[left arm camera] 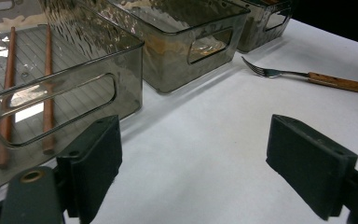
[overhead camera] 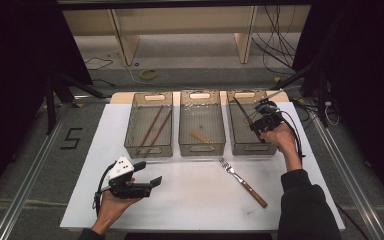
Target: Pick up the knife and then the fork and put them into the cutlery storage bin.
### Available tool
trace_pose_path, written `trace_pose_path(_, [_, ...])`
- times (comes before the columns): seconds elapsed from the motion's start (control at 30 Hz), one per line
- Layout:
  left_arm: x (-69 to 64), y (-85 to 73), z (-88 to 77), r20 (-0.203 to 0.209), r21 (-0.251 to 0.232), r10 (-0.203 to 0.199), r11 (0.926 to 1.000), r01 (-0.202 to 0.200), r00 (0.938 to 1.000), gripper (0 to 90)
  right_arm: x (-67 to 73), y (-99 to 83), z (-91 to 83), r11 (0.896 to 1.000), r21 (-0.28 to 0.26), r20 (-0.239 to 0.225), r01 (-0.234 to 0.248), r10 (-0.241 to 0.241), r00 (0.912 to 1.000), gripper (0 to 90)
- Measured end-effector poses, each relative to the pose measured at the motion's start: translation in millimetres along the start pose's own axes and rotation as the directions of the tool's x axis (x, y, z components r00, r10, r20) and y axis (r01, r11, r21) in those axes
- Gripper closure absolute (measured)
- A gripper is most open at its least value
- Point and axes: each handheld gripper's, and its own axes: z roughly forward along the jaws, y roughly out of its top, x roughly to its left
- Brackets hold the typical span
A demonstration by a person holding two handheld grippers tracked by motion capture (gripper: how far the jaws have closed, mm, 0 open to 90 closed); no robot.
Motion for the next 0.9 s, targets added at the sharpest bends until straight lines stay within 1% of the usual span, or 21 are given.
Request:
trace_pose_path(0.03, [0.0, 0.0, 0.0, 0.000, 0.000, 0.000, 1.0000, 0.000, 1.0000, 17.4, -0.4, 0.0, 0.5, 1.000, -0.007, -0.008, -0.006, 0.006, 0.9999, 70.9])
trace_pose_path(0.07, [-0.1, 0.0, 0.0, 0.000, 0.000, 0.001, 1.0000, -0.001, 1.0000, 17.4, -1.4, 0.3, 0.2, 1.000, -0.014, -0.038, -0.020, 0.019, 0.9991, 67.6])
trace_pose_path(0.1, [-0.1, 0.1, 0.0, 0.000, 0.000, 0.001, 1.0000, -0.001, 1.0000, 17.4, -2.0, 0.6, -0.1, 1.000, -0.024, -0.058, -0.018, 0.017, 0.9982, 66.6])
trace_pose_path(0.13, [-0.1, 0.0, 0.0, 0.000, 0.000, 0.001, 1.0000, -0.001, 1.0000, 17.4, -1.3, 1.1, -1.9, 1.000, -0.023, -0.059, -0.013, 0.012, 0.9982, 66.6])
trace_pose_path(0.17, [0.1, 0.0, 0.0, 0.001, 0.000, 0.001, 1.0000, -0.001, 1.0000, 17.4, 0.3, 1.5, -3.4, 1.000, -0.029, -0.046, -0.005, 0.004, 0.9989, 66.5])
trace_pose_path(0.2, [0.0, 0.0, 0.1, 0.000, -0.002, -0.002, 1.0000, 0.002, 1.0000, 17.4, 1.6, 1.5, -5.4, 0.999, -0.036, -0.044, 0.007, -0.009, 0.9990, 65.3])
trace_pose_path(0.3, [-0.1, 0.1, -0.2, -0.001, -0.001, 0.001, 1.0000, -0.001, 1.0000, 17.4, 6.3, 0.5, -12.8, 0.998, -0.062, -0.058, 0.025, -0.028, 0.9979, 61.8])
trace_pose_path(0.37, [-0.3, 0.1, -0.1, 0.000, -0.001, 0.001, 1.0000, -0.001, 1.0000, 17.4, 9.4, -0.7, -16.5, 0.997, -0.070, -0.067, 0.039, -0.044, 0.9968, 58.7])
trace_pose_path(0.47, [-0.2, 0.1, 0.0, 0.001, -0.001, 0.001, 1.0000, -0.001, 1.0000, 17.4, 16.3, -4.3, -23.7, 0.994, -0.088, -0.080, 0.070, -0.077, 0.9938, 54.0])
trace_pose_path(0.57, [-0.3, 0.0, 0.2, 0.000, 0.000, 0.002, 1.0000, -0.002, 1.0000, 17.4, 24.7, -8.8, -30.0, 0.991, -0.086, -0.093, 0.101, -0.109, 0.9896, 48.6])
trace_pose_path(0.67, [-0.4, 0.1, 0.1, 0.001, -0.002, 0.001, 1.0000, -0.001, 1.0000, 17.4, 33.1, -15.1, -36.8, 0.987, -0.101, -0.121, 0.121, -0.133, 0.9837, 45.0])
trace_pose_path(0.7, [-0.3, 0.0, 0.1, 0.001, -0.001, 0.001, 1.0000, -0.001, 1.0000, 17.4, 36.0, -17.4, -39.1, 0.986, -0.112, -0.119, 0.127, -0.141, 0.9829, 44.1])
trace_pose_path(0.73, [-0.5, -0.1, 0.2, 0.001, -0.003, 0.002, 1.0000, -0.002, 1.0000, 17.4, 38.8, -20.0, -41.7, 0.984, -0.119, -0.126, 0.135, -0.150, 0.9807, 44.1])
trace_pose_path(0.8, [-0.5, 0.0, 0.0, 0.002, -0.004, 0.002, 1.0000, -0.002, 1.0000, 17.4, 44.2, -25.3, -45.9, 0.980, -0.128, -0.148, 0.154, -0.172, 0.9740, 43.3])
trace_pose_path(0.87, [-0.7, 0.0, 0.2, 0.002, -0.005, 0.002, 1.0000, -0.002, 1.0000, 17.4, 49.9, -30.2, -49.3, 0.976, -0.135, -0.149, 0.169, -0.189, 0.9706, 43.0])
trace_pose_path(0.9, [-0.9, 0.0, 0.2, 0.002, -0.007, 0.002, 1.0000, -0.002, 1.0000, 17.4, 52.7, -32.8, -50.6, 0.975, -0.139, -0.157, 0.176, -0.197, 0.9678, 42.8])
